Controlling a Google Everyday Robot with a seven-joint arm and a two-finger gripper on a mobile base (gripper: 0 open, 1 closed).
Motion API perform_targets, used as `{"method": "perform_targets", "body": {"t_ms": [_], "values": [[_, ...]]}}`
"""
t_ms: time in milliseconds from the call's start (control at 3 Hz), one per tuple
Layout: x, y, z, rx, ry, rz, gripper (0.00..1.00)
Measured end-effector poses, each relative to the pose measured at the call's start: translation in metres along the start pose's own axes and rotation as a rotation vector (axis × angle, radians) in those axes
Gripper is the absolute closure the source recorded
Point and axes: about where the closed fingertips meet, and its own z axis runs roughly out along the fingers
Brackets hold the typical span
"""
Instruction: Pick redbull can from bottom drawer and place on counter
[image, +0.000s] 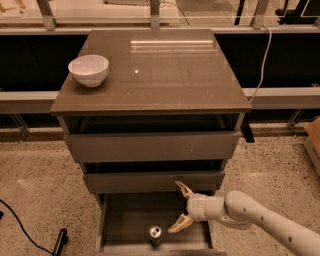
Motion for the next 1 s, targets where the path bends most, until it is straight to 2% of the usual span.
{"method": "perform_targets", "body": {"t_ms": [333, 1000], "values": [[0.02, 0.021, 0.026, -0.065, -0.001, 0.025, 0.0], [0.052, 0.053, 0.07, -0.096, 0.042, -0.023, 0.0]]}}
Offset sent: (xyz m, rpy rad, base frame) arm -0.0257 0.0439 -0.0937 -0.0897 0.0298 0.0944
